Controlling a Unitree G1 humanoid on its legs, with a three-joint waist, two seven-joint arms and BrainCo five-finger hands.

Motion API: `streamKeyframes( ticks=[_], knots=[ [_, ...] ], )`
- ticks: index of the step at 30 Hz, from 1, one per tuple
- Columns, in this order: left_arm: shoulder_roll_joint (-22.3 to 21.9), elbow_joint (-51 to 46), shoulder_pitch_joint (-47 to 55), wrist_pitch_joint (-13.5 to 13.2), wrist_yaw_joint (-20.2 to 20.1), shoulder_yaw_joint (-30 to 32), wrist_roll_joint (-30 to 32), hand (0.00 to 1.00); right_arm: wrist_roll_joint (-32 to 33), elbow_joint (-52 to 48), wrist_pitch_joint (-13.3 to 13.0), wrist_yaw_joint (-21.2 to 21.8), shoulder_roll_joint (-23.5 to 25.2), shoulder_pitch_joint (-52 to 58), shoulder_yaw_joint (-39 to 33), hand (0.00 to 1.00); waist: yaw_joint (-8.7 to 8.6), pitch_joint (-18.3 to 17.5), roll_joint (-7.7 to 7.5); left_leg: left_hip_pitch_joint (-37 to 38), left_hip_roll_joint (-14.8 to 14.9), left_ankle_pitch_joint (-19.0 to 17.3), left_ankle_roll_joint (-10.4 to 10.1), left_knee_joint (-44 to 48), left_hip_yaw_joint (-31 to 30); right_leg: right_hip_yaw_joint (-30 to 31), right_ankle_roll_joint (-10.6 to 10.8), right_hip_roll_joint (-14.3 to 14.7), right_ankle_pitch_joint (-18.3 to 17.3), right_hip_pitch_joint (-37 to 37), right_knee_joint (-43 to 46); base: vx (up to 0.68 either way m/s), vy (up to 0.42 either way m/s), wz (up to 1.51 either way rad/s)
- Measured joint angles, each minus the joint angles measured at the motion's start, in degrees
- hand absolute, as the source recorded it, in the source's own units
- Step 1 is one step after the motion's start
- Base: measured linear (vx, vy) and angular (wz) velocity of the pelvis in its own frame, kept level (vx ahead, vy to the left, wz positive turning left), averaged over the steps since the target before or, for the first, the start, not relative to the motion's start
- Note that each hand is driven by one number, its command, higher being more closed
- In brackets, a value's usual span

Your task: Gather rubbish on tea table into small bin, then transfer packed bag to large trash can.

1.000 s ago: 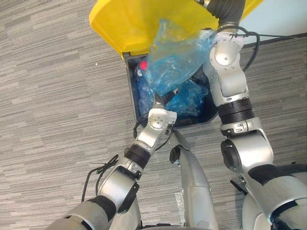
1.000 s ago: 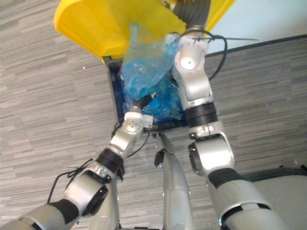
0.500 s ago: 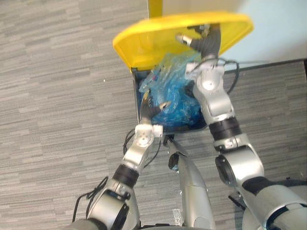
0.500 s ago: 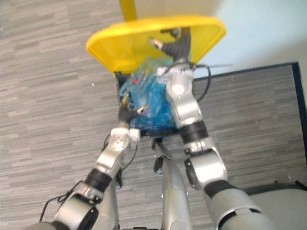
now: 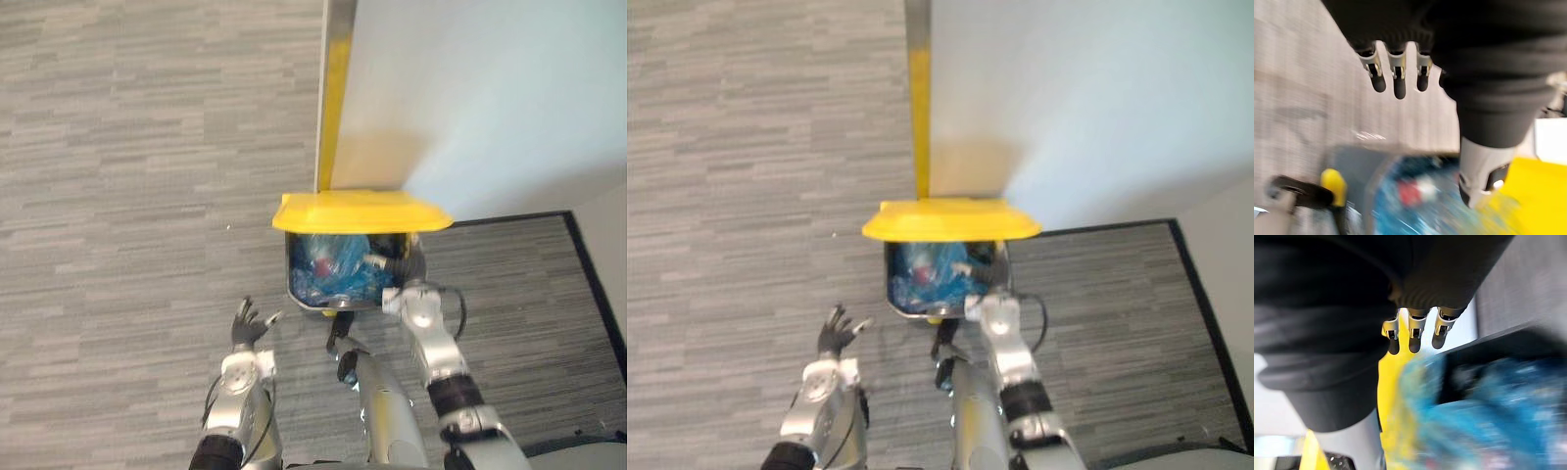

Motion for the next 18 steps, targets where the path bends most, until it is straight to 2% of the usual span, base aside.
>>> streamKeyframes(
  ticks=[1, 2, 3, 4, 5, 6, 7, 8, 9, 10, 11, 14, 18],
  knots=[
    [-0.35, 1.55, 0.26, 0.43, 0.03, 0.92, 0.24, 0.00, -0.02, 0.91, -0.11, 0.19, 0.11, 1.68, -0.67, 0.00, -0.75, -0.58, -0.76, 1.11, 0.09, 1.74, -1.08, -1.61, -0.15, 2.52, -2.41, -1.25, -1.37, -0.89, 9.28, -0.06, -0.149, 0.45],
    [-0.53, 3.08, 0.36, 0.63, 0.12, 1.08, 0.65, 0.00, -0.16, 2.88, -0.33, 0.40, 0.30, 3.87, -1.89, 0.00, -1.56, -1.22, -1.55, 2.21, -0.86, 2.40, -2.26, -2.36, -1.40, 5.59, -1.16, -2.45, -3.01, 0.87, 15.40, 0.02, -0.128, 0.67],
    [-0.46, 3.71, 0.75, 0.88, 0.12, 1.15, 1.08, 0.00, -0.47, 4.34, -0.44, 0.50, 0.56, 6.02, -2.55, 0.00, -1.65, -2.07, -2.45, 2.16, -1.39, 2.23, -2.69, -2.27, -2.13, 7.62, 0.43, -2.30, -7.02, 2.79, 13.11, 0.01, -0.179, 0.51],
    [-1.13, 5.98, 0.69, 1.38, 0.05, 3.07, 2.04, 0.00, -1.56, 8.86, -0.58, 0.92, 1.09, 7.66, -3.68, 0.00, -1.05, -4.17, -1.86, 1.59, -1.49, 2.11, -2.88, -1.79, -3.97, 6.84, -0.59, -0.33, -7.91, 4.71, 7.47, -0.02, -0.167, -0.09],
    [-2.91, 7.87, 1.04, 2.06, -0.01, 5.12, 2.80, 0.00, -2.32, 13.10, -0.46, 1.14, 1.19, 8.24, -6.38, 0.00, -0.02, -5.66, 0.48, -0.08, -2.02, 2.76, 0.00, -2.13, -3.56, 4.78, 0.96, 1.12, -5.47, 6.63, 2.23, -0.04, -0.095, -0.31],
    [-3.01, 8.53, 1.26, 2.07, -0.19, 4.80, 3.19, 0.00, -2.68, 14.34, -0.65, 1.17, 1.09, 8.22, -7.69, 0.00, 0.16, -6.26, 1.76, 0.43, -2.42, 3.98, 2.02, -4.18, -2.64, 4.53, -1.26, 0.70, -7.33, 5.95, 8.53, 0.01, 0.015, -0.21],
    [-2.84, 9.59, 1.39, 2.14, 0.11, 6.49, 4.51, 0.00, -4.38, 18.37, -0.70, 1.02, 2.67, 10.68, -10.97, 0.00, -0.95, -7.13, 0.77, 3.52, -2.95, 5.02, 0.79, -7.37, -2.33, 6.52, -1.24, -2.00, -10.19, 9.01, 17.23, 0.04, -0.020, 0.15],
    [-2.53, 10.44, 0.98, 2.11, 0.14, 8.41, 5.47, 0.00, -4.47, 23.71, -0.42, 0.92, 3.46, 12.66, -12.70, 0.00, -0.65, -8.29, -0.42, 4.34, -3.74, 5.65, -0.37, -8.07, -2.32, 8.51, 1.64, -1.63, -14.99, 13.63, 11.16, 0.02, -0.069, 0.20],
    [-2.44, 11.27, 0.85, 2.12, 0.15, 9.03, 5.55, 0.00, -4.42, 25.40, -0.14, 0.94, 3.52, 13.10, -13.30, 0.00, -0.38, -9.04, -0.30, 4.22, -3.59, 5.62, -0.47, -8.27, -2.12, 8.48, 1.15, -0.97, -15.99, 15.05, 7.90, -0.02, -0.117, -0.23],
    [-3.20, 13.13, 0.77, 2.35, 0.17, 10.07, 5.60, 0.00, -4.29, 27.16, 0.29, 0.78, 2.73, 13.24, -15.53, 0.00, 0.30, -11.40, 1.95, 3.62, -1.89, 6.17, 0.10, -9.26, -1.52, 8.00, 0.96, 1.65, -13.74, 15.96, 1.63, 0.00, -0.056, -0.45],
    [-3.38, 14.28, 1.22, 2.43, 0.21, 10.64, 5.66, 0.00, -4.21, 28.93, 0.37, 0.48, 2.18, 13.24, -16.83, 0.00, 0.07, -13.31, 3.05, 3.82, -1.47, 7.76, 1.45, -11.60, -0.91, 8.01, 0.69, 2.75, -11.35, 16.35, -2.41, 0.02, -0.021, -0.43],
    [-3.37, 16.65, 1.11, 2.66, 0.20, 11.32, 5.65, 0.00, -2.09, 30.97, 0.50, 0.13, 2.42, 12.82, -19.46, 0.00, -0.09, -13.83, 3.08, 6.46, -1.86, 10.43, 0.61, -16.56, -0.03, 8.42, 0.92, 3.10, -9.50, 17.90, -5.25, 0.00, 0.027, -0.09],
    [-3.51, 18.16, 0.64, 2.66, 0.17, 13.85, 6.10, 0.00, -1.61, 33.45, 0.66, 0.14, 2.44, 11.71, -22.14, 0.00, -0.08, -14.16, 3.09, 7.15, -2.75, 10.85, -0.03, -17.25, 0.36, 8.82, 1.44, 2.65, -7.42, 19.64, -8.06, 0.00, 0.101, -0.01]
  ],
)
